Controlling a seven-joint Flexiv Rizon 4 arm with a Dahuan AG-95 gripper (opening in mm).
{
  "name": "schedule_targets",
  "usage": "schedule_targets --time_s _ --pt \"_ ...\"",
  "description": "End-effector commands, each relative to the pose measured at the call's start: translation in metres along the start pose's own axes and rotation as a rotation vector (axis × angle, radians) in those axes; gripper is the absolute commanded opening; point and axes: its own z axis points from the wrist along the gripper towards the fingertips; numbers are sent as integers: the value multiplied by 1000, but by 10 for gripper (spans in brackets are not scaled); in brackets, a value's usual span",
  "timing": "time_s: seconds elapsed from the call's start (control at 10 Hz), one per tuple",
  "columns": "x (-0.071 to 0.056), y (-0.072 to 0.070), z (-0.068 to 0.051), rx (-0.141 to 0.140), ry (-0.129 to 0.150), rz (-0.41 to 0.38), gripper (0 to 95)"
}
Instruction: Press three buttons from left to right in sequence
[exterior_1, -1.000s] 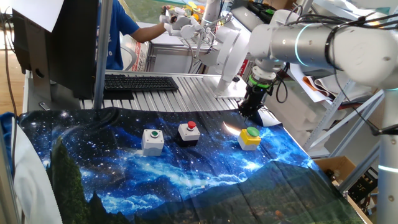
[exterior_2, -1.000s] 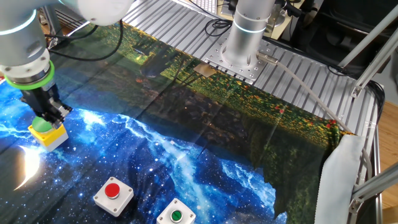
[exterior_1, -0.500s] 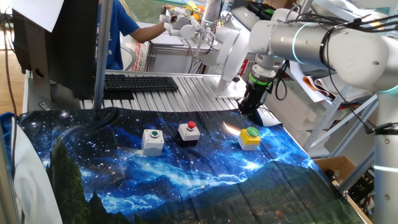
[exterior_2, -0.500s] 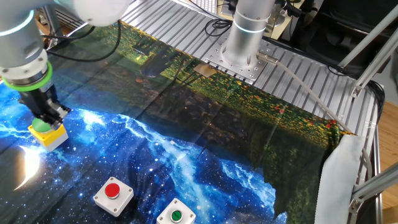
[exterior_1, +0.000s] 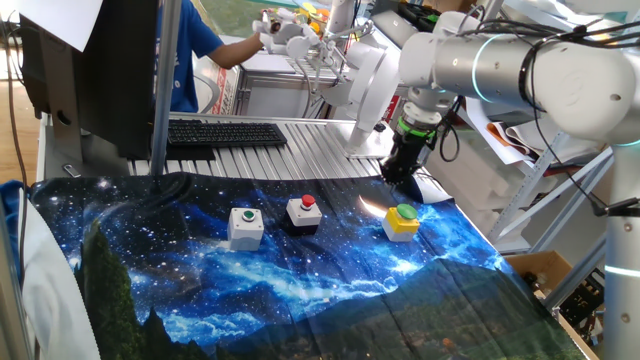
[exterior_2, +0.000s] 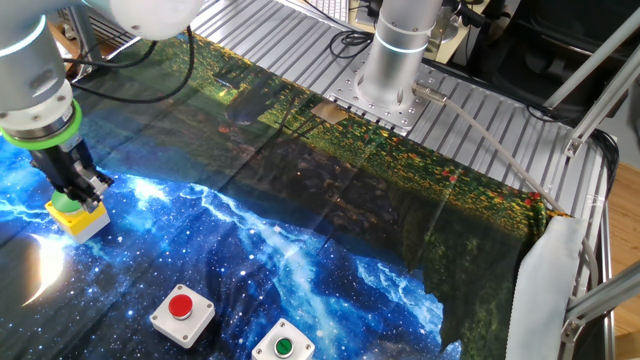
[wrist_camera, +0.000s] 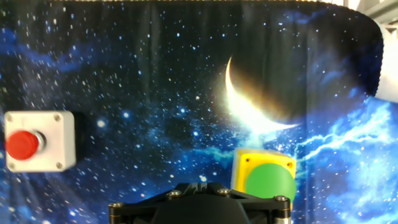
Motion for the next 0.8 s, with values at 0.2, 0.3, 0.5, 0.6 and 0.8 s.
schedule_targets --time_s 0.2,0.3,0.5,0.6,0.8 --pt "-3 26 -4 2 -3 68 0" --pt "-6 35 -2 1 -2 86 0" --pt "-8 51 2 2 -2 119 0" --pt "-10 63 5 7 -2 149 0" --pt "-10 83 8 10 -3 197 0"
